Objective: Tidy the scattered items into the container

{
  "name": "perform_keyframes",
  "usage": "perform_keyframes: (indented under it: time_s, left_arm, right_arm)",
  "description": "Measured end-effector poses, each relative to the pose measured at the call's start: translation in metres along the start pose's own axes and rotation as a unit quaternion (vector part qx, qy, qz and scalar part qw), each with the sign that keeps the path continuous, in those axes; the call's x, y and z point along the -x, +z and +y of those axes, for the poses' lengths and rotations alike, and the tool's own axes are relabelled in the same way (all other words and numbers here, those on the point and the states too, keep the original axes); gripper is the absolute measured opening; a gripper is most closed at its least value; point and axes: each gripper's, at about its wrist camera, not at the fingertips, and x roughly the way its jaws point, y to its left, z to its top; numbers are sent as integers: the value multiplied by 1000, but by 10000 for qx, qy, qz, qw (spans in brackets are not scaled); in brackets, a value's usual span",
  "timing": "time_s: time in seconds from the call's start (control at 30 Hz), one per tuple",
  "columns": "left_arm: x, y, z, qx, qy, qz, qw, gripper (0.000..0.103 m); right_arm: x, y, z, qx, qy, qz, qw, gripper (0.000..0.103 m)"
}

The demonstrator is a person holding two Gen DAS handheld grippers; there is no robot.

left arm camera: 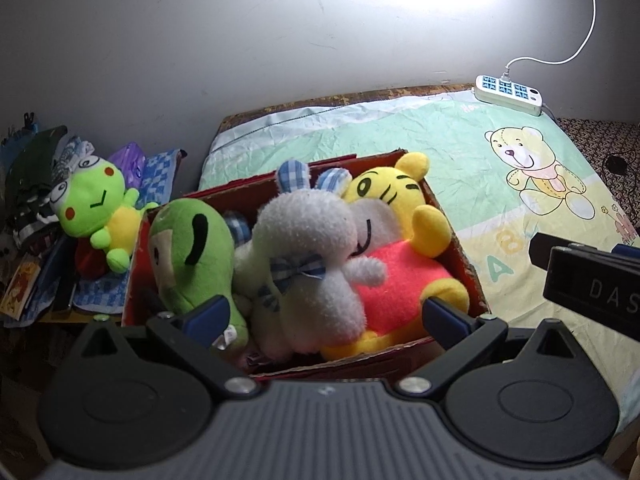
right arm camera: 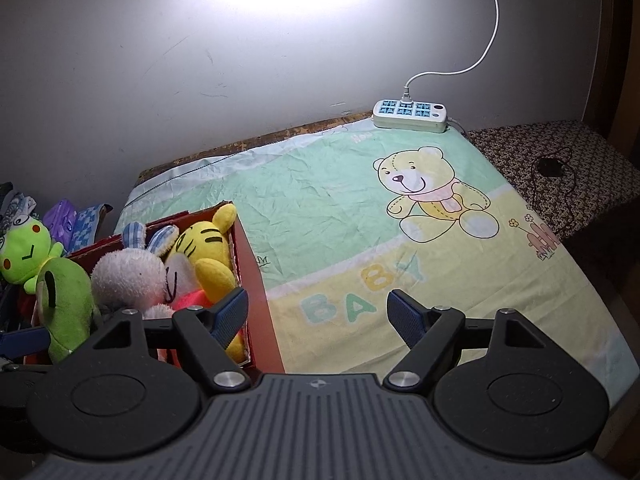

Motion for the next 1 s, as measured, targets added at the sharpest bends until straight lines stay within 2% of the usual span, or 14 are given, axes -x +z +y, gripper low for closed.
perform_keyframes:
  time_s: [0.23, 0.4, 0.7, 1.0]
  left_arm:
    - [4, -5, 26, 311, 371, 17, 9988, 102]
    - [6, -13, 47, 525, 554, 127, 9970, 102]
    - [4, -29, 83, 909, 637, 454, 9928, 102]
    - [-5, -45, 106, 1094, 563, 809, 9891, 102]
  right_arm:
    - [3, -2, 21, 242, 396, -25, 9989, 77]
    - [4, -4, 47, 567, 758, 108, 9955, 76]
    - [9, -9, 83, 1106, 1224, 242, 9860, 75]
    - [7, -18, 117, 1562, 1455, 396, 9762, 75]
